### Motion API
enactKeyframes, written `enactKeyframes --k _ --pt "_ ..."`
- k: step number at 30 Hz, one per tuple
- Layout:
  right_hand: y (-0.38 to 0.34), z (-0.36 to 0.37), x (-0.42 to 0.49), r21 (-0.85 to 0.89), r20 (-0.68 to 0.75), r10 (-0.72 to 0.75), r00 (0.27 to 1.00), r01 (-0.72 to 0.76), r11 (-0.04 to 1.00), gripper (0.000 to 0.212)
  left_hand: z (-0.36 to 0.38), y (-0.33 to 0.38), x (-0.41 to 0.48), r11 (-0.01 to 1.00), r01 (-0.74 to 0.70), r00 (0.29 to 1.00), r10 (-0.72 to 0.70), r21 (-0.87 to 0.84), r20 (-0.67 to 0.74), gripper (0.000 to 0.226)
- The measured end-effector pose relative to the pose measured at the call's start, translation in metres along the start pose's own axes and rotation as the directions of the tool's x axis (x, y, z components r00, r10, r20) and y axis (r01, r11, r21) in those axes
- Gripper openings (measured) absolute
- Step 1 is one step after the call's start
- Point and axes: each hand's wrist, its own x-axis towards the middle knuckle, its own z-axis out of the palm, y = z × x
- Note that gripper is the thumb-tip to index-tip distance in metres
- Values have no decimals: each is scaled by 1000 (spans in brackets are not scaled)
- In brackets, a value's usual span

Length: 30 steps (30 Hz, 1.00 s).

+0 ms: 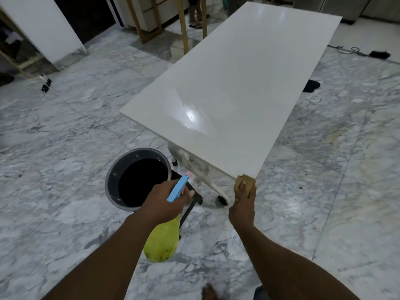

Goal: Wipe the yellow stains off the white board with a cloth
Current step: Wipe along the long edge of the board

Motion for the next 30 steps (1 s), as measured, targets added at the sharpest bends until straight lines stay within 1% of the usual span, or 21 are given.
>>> enactKeyframes --k 2,3,4,6,7,9,11,13,14,15,18,19,21,23,25,26,27,28,29,30 --pt "-5 -11 -18 25 -10 6 1000 -6 1000 80 -7 -3 -13 999 -21 1000 21 -24 -3 34" --pt "-5 -15 -17 46 -41 4 999 -2 999 79 -5 -2 -13 999 -24 1000 24 -24 -3 35" --pt "-8 -21 -24 48 -102 -6 995 11 999 80 -6 -2 -22 999 -28 1000 28 -25 2 34" --pt "-12 -28 -23 9 -210 -90 974 95 995 84 -3 -4 -28 999 -26 999 26 -25 23 29" --pt "-19 -33 -19 -43 -235 -158 959 153 987 86 -4 -5 -32 999 -33 999 34 -26 26 26" --pt "-28 -41 -4 -156 -192 -241 951 212 965 88 -4 -3 -35 998 -49 998 50 -34 27 23" --pt "-33 -43 10 -232 -83 -245 966 220 947 88 -5 -3 -33 998 -60 998 61 -29 27 24" --pt "-31 -36 15 -331 47 -253 966 254 909 88 -6 -3 -31 998 -60 998 61 -13 24 26" --pt "-29 -28 16 -382 90 -247 965 263 886 87 -7 -3 -29 998 -62 998 62 -9 25 27" --pt "-26 -24 13 -429 96 -243 965 260 865 86 -9 -2 -28 998 -68 997 69 -19 28 29" --pt "-21 3 9 -530 50 -257 965 244 812 81 -18 -6 -16 998 -65 998 65 -6 15 29" --pt "-22 14 3 -516 91 -237 967 249 820 79 -23 -9 -11 998 -58 998 57 10 16 29" --pt "-27 30 -15 -414 190 -210 959 272 869 68 -31 -14 -6 998 -46 999 45 38 4 29" --pt "-41 38 -26 -277 249 -238 939 305 911 66 -41 -18 1 998 -43 999 43 47 -2 25" --pt "-56 38 -26 -113 282 -188 941 227 967 58 -46 -21 6 998 -50 999 50 30 1 24" --pt "-67 36 -24 28 320 -114 941 111 993 50 -50 -22 8 998 -64 998 64 19 -6 26" --pt "-68 31 -21 201 364 -11 931 -66 977 41 -47 -20 8 997 -71 997 71 20 0 29" --pt "-81 31 -17 341 413 66 908 -222 913 28 -56 -26 8 998 -65 998 65 17 -11 30" --pt "-91 30 -13 443 460 117 880 -342 828 13 -65 -31 8 998 -55 998 55 9 -20 32" --pt "-92 24 -8 531 497 164 852 -448 719 23 -63 -30 9 999 -47 999 47 -2 -12 33"
